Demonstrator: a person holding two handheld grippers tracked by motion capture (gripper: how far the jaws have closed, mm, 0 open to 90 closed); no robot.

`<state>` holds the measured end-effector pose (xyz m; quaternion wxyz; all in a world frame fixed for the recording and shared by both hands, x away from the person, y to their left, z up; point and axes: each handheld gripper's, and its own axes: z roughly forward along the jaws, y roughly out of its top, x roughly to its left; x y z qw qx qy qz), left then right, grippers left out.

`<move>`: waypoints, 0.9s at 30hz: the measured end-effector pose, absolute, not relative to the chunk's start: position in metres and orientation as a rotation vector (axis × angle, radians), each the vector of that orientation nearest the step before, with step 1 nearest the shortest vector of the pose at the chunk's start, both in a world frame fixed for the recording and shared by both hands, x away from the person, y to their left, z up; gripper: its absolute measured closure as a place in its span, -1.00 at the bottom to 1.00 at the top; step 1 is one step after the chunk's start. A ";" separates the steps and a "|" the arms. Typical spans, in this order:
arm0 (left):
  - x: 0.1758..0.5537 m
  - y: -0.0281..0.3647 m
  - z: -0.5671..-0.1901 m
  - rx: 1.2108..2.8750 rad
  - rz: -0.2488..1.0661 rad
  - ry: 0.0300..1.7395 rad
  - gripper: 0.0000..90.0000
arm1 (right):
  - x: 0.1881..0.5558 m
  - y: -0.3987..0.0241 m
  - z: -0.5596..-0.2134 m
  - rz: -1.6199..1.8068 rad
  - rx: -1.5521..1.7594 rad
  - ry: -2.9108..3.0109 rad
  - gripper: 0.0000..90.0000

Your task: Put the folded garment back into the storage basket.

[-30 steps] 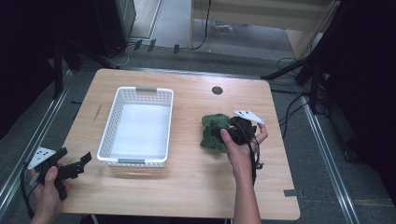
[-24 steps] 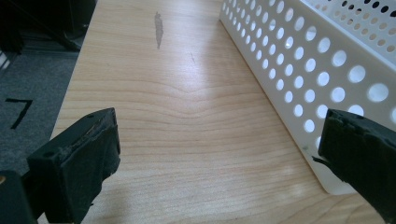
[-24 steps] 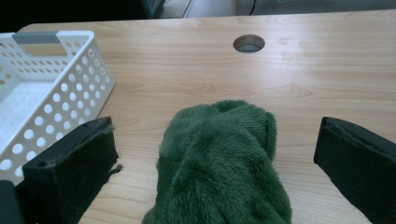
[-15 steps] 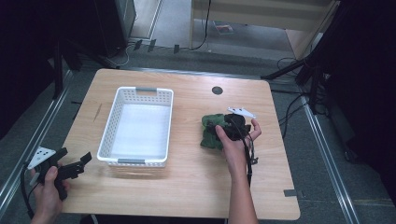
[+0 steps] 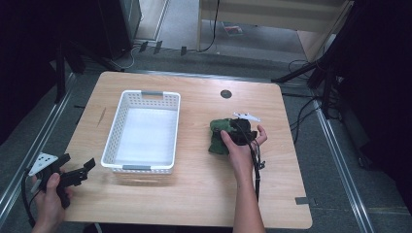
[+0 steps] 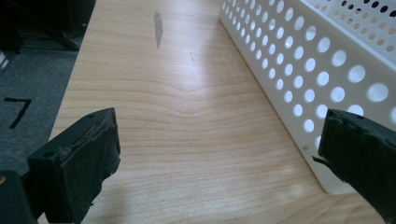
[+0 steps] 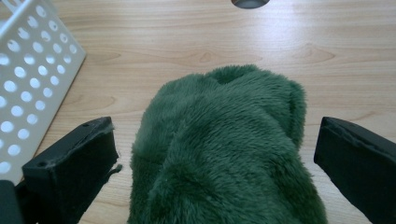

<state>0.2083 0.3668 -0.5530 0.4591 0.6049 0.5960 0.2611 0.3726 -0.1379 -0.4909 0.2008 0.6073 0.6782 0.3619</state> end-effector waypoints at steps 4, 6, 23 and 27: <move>0.208 0.367 -0.553 1.489 0.642 1.468 -1.00 | 0.375 -0.136 -0.497 0.993 1.714 1.912 -1.00; 0.208 0.367 -0.553 1.489 0.642 1.468 -1.00 | 0.376 -0.134 -0.500 0.979 1.727 1.914 -1.00; 0.208 0.367 -0.553 1.489 0.641 1.468 -1.00 | 0.382 -0.131 -0.527 0.885 1.764 1.965 -1.00; 0.208 0.367 -0.553 1.489 0.639 1.469 -1.00 | 0.382 -0.132 -0.533 0.877 1.774 1.972 -1.00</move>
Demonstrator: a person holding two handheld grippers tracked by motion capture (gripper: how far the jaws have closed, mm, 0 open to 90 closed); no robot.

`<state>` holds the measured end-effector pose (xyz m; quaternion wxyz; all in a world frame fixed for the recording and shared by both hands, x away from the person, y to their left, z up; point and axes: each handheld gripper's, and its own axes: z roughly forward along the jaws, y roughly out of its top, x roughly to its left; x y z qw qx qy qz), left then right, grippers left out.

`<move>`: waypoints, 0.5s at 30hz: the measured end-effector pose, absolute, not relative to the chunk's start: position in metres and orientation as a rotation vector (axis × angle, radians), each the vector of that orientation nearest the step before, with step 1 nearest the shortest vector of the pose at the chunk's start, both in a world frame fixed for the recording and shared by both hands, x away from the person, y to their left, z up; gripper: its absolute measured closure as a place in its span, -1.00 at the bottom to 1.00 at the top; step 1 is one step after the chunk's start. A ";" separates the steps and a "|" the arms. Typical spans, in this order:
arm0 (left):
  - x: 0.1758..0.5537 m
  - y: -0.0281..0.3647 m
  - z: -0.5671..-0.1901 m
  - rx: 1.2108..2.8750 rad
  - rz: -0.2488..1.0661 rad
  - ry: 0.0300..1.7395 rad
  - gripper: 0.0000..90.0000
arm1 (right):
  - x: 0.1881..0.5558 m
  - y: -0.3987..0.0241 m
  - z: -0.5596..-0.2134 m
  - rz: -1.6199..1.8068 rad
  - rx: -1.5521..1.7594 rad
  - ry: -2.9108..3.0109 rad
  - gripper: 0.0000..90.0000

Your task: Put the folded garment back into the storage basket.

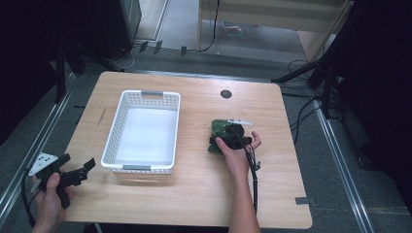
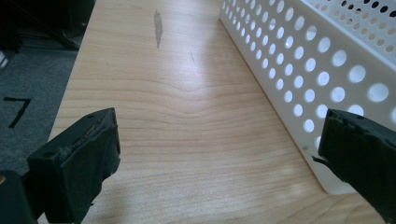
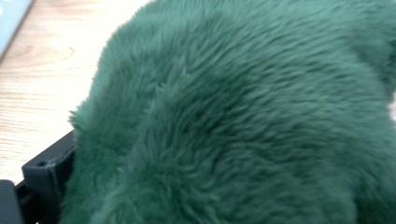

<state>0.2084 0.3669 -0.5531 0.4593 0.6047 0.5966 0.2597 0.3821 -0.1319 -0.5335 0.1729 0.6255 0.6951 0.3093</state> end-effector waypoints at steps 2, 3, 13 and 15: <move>0.208 0.367 -0.553 1.490 0.641 1.470 -1.00 | 0.382 -0.131 -0.535 0.867 1.767 1.980 -1.00; 0.208 0.367 -0.553 1.490 0.641 1.470 -1.00 | 0.382 -0.131 -0.535 0.867 1.767 1.980 -1.00; 0.209 0.367 -0.553 1.489 0.640 1.469 -1.00 | 0.381 -0.128 -0.540 0.839 1.743 1.982 -1.00; 0.209 0.367 -0.553 1.489 0.640 1.470 -1.00 | 0.380 -0.128 -0.541 0.845 1.730 1.983 -0.98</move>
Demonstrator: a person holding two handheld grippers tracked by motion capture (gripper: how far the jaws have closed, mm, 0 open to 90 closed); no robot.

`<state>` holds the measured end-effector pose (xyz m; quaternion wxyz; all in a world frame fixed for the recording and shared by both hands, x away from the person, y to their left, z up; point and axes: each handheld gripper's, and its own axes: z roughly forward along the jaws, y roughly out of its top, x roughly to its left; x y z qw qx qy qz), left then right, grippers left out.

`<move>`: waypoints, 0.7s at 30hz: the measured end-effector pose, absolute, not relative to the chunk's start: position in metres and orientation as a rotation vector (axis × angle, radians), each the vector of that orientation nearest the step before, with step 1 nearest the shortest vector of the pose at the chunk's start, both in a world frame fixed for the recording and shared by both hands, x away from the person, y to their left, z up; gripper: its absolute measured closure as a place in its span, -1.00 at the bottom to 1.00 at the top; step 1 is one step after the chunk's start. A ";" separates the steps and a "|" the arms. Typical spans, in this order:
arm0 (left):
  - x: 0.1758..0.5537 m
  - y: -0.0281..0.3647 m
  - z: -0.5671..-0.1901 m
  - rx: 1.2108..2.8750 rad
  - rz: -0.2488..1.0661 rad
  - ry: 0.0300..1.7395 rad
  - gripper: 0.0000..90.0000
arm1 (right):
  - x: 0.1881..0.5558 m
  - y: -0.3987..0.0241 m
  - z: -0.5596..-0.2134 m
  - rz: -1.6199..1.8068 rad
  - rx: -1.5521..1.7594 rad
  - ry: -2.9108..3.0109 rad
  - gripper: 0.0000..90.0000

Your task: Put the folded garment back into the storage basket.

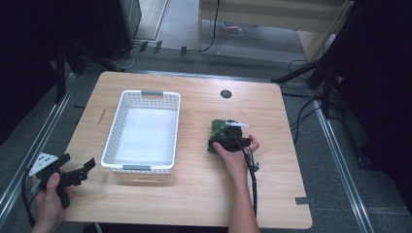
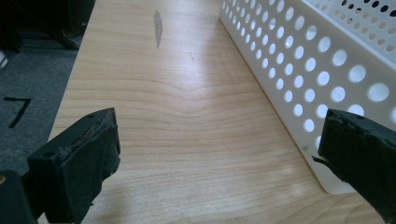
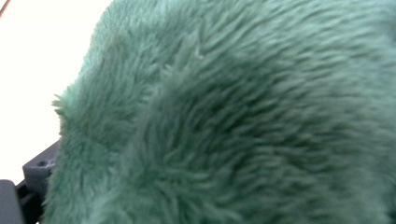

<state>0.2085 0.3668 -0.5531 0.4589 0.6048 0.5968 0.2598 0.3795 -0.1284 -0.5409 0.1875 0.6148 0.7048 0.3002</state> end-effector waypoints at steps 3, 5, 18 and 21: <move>0.209 0.367 -0.553 1.488 0.638 1.471 -1.00 | 0.377 -0.130 -0.541 0.860 1.732 1.962 -0.88; 0.209 0.367 -0.553 1.490 0.638 1.471 -1.00 | 0.376 -0.130 -0.540 0.878 1.723 1.951 -0.80; 0.209 0.367 -0.553 1.490 0.636 1.472 -1.00 | 0.367 -0.131 -0.526 0.993 1.697 1.880 -0.57; 0.209 0.367 -0.553 1.490 0.636 1.471 -1.00 | 0.366 -0.129 -0.521 1.000 1.694 1.869 -0.58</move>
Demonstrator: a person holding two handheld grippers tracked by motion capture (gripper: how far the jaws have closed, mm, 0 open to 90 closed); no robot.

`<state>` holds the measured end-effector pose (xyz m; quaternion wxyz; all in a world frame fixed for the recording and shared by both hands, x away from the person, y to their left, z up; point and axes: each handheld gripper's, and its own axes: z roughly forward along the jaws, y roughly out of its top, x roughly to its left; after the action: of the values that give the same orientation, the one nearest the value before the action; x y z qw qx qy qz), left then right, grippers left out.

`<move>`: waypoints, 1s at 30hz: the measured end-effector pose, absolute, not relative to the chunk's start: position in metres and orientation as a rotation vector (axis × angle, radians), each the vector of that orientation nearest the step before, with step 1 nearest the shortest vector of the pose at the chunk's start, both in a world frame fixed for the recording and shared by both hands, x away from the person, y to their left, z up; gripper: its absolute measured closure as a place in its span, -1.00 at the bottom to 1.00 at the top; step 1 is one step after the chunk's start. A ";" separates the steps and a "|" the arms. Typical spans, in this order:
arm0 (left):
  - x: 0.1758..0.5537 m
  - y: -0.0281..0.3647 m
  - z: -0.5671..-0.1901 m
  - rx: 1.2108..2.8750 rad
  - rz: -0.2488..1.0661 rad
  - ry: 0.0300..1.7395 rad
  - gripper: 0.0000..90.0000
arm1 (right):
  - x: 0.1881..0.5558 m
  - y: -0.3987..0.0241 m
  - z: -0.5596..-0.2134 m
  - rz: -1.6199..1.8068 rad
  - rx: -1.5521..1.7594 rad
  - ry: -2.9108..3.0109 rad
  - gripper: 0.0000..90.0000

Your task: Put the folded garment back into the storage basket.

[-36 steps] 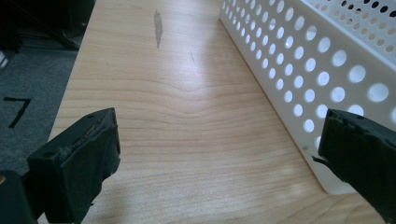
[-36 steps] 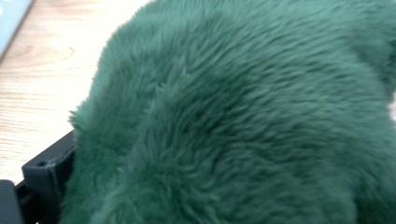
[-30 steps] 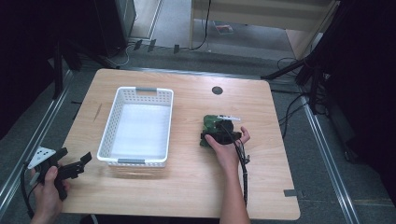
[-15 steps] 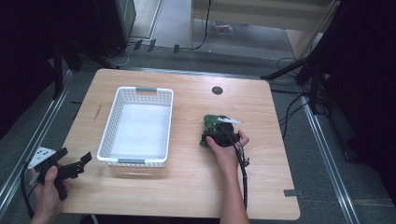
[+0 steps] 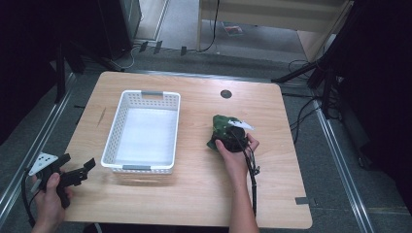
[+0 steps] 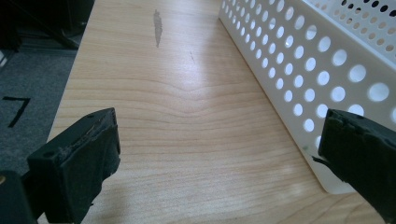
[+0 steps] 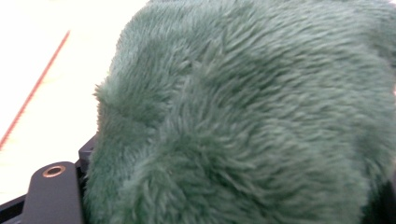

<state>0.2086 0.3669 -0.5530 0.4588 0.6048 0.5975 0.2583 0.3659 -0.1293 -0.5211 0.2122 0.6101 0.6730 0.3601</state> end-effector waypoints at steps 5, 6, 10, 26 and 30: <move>0.209 0.367 -0.553 1.490 0.637 1.471 -1.00 | 0.364 -0.128 -0.511 1.013 1.707 1.833 -0.58; 0.209 0.367 -0.553 1.490 0.637 1.471 -1.00 | 0.364 -0.128 -0.509 1.017 1.704 1.835 -0.58; 0.209 0.367 -0.553 1.491 0.637 1.469 -1.00 | 0.362 -0.125 -0.499 1.035 1.679 1.835 -0.59; 0.209 0.367 -0.553 1.492 0.637 1.469 -1.00 | 0.358 -0.109 -0.472 1.088 1.633 1.834 -0.59; 0.209 0.367 -0.553 1.493 0.638 1.470 -1.00 | 0.358 -0.104 -0.465 1.100 1.622 1.837 -0.59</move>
<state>0.2086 0.3669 -0.5530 0.4578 0.6061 0.5967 0.2589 0.3579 -0.1039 -0.4654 0.2260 0.5882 0.6663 0.3988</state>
